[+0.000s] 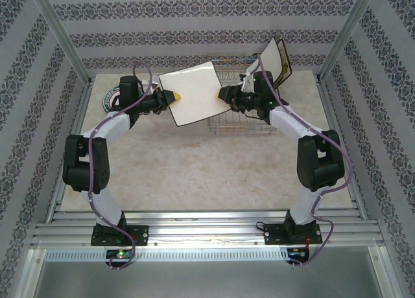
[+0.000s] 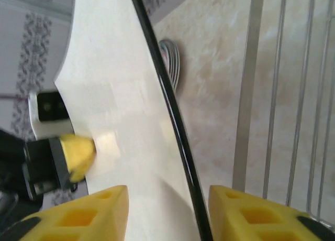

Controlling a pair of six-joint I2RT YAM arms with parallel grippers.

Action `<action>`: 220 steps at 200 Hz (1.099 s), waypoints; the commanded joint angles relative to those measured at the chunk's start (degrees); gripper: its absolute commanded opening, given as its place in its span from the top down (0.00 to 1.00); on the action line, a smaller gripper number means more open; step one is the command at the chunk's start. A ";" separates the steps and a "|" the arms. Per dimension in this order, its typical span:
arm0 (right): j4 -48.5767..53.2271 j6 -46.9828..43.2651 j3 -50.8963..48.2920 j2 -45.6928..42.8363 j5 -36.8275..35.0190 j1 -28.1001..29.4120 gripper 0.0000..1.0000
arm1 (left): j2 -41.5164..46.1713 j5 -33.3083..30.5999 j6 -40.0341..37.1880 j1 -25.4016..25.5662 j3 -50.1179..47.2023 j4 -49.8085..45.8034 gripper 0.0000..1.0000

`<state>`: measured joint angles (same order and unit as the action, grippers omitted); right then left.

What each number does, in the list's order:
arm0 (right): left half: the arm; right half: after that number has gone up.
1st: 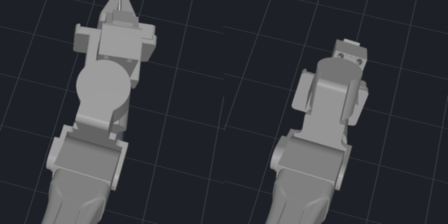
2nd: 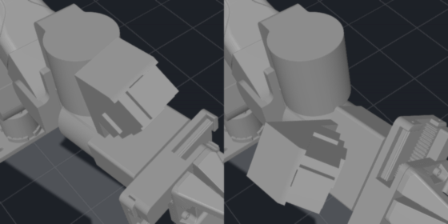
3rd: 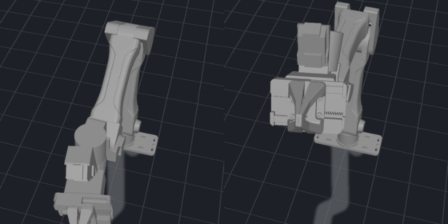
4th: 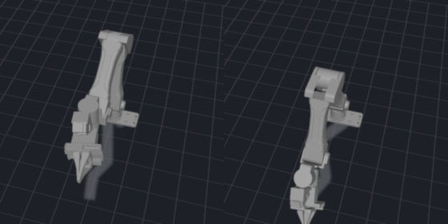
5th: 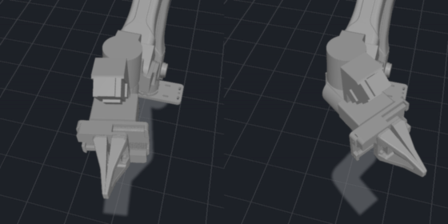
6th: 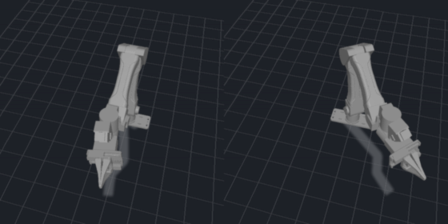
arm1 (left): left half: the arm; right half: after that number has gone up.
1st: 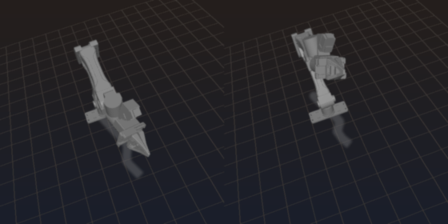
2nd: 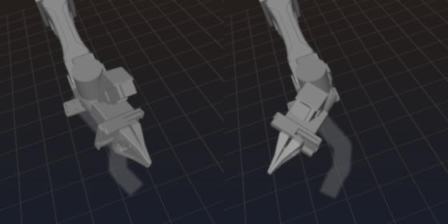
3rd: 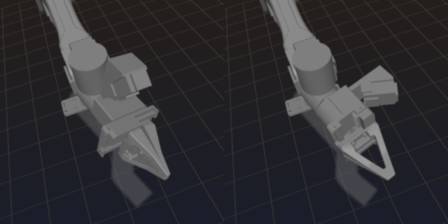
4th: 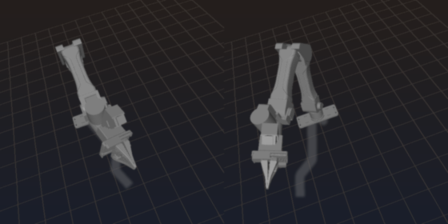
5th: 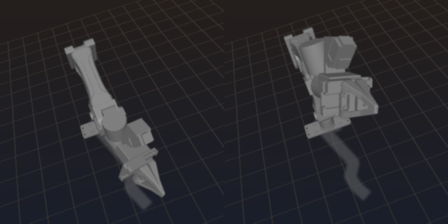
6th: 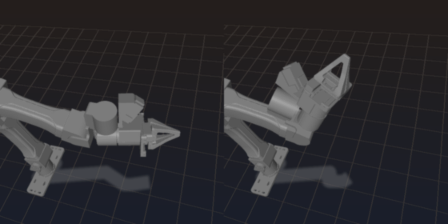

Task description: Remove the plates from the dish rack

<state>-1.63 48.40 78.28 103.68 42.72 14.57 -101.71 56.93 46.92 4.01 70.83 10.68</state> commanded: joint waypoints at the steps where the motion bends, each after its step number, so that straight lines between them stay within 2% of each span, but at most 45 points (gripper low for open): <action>1: 6.36 -8.39 7.11 -0.94 -3.93 -0.14 0.44 | 2.93 -4.00 -5.84 -0.05 -1.10 -1.36 1.00; 22: 9.86 -10.19 10.27 -0.24 -5.21 -0.49 0.28 | 4.52 -4.73 -3.93 -0.47 -1.84 0.66 1.00; 40: 15.94 -13.14 13.91 0.42 -8.23 -0.78 0.08 | 6.20 -6.16 -1.50 -1.36 -3.27 3.41 1.00; 50: 20.52 -15.62 16.30 0.63 -10.97 -0.90 0.02 | 7.55 -7.72 -0.18 -1.80 -4.47 4.85 1.00; 101: 35.70 -24.80 23.33 -1.25 -21.94 -1.87 0.02 | 14.52 -15.79 4.99 -3.86 -10.49 10.77 1.00; 154: 60.19 -38.36 36.57 3.62 -43.68 -2.34 0.02 | 19.52 -22.29 10.46 -5.09 -16.60 18.72 1.00; 176: 62.67 -40.07 37.73 3.20 -48.04 -3.21 0.02 | 20.87 -26.83 11.59 -5.07 -19.52 22.11 1.00; 220: 66.06 -41.99 39.14 1.79 -52.11 -4.25 0.02 | 21.05 -37.81 13.03 -4.56 -24.15 26.61 1.00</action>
<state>59.00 9.56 114.76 106.17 -3.25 10.90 -83.81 26.30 57.39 -0.49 47.07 22.24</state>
